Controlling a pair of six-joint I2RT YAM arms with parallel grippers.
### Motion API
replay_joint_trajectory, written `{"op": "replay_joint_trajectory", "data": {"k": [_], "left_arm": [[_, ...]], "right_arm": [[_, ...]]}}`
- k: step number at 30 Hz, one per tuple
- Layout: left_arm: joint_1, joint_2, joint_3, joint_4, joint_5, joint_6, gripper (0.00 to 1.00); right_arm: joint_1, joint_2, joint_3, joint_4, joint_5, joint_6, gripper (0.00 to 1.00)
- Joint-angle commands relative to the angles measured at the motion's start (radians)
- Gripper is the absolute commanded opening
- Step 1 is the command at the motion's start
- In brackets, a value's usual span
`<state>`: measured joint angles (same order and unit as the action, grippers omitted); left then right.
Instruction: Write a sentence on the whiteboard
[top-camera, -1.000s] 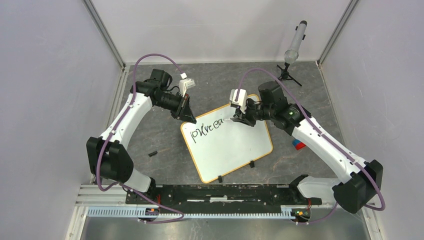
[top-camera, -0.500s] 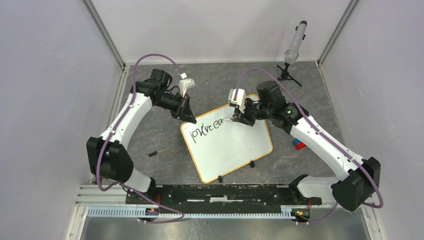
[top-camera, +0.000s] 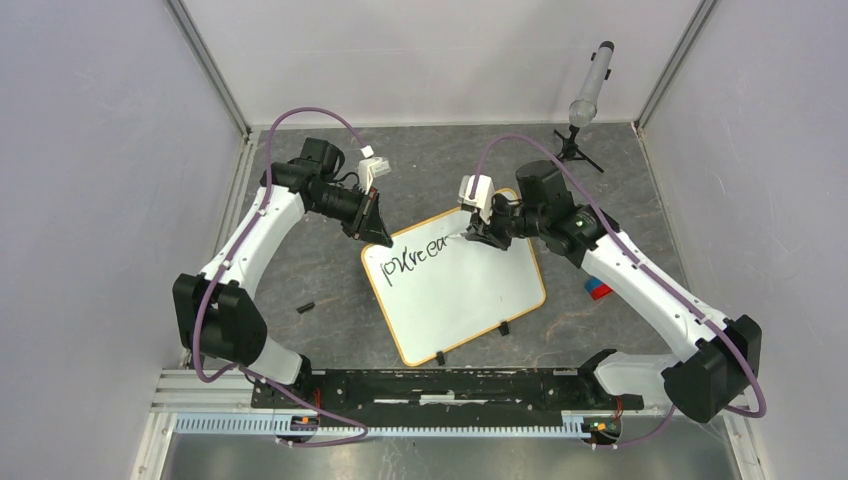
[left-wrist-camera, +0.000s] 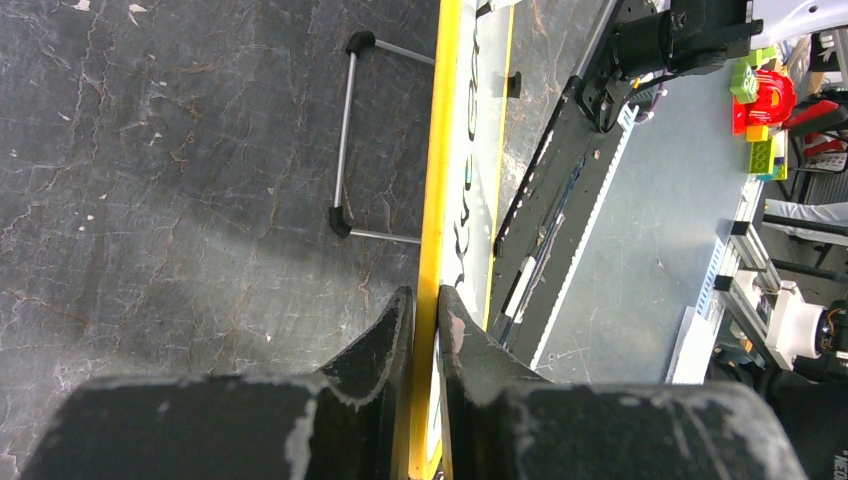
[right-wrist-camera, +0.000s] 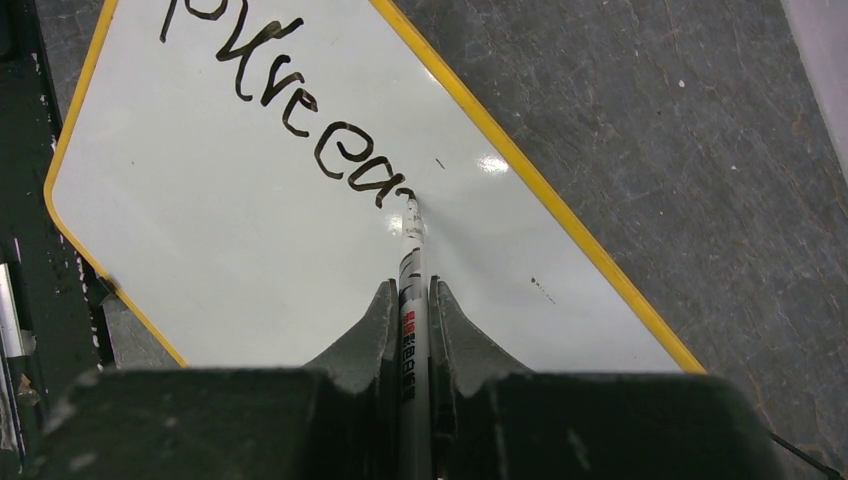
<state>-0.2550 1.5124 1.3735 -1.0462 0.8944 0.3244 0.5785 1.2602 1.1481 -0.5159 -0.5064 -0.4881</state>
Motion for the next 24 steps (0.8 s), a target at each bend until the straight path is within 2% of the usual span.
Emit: {"op": "replay_joint_trajectory", "data": {"k": [1, 14, 24], "left_arm": [[-0.007, -0.008, 0.014, -0.015, -0.012, 0.039, 0.02], [-0.007, -0.011, 0.013, -0.017, -0.012, 0.040, 0.02], [-0.007, -0.012, 0.014, -0.017, -0.012, 0.040, 0.02]], "right_arm": [[-0.009, -0.022, -0.022, 0.025, 0.025, -0.016, 0.00], [-0.009, -0.042, -0.061, 0.001, -0.027, -0.013, 0.00], [-0.007, -0.016, -0.018, 0.023, -0.026, 0.001, 0.00]]}}
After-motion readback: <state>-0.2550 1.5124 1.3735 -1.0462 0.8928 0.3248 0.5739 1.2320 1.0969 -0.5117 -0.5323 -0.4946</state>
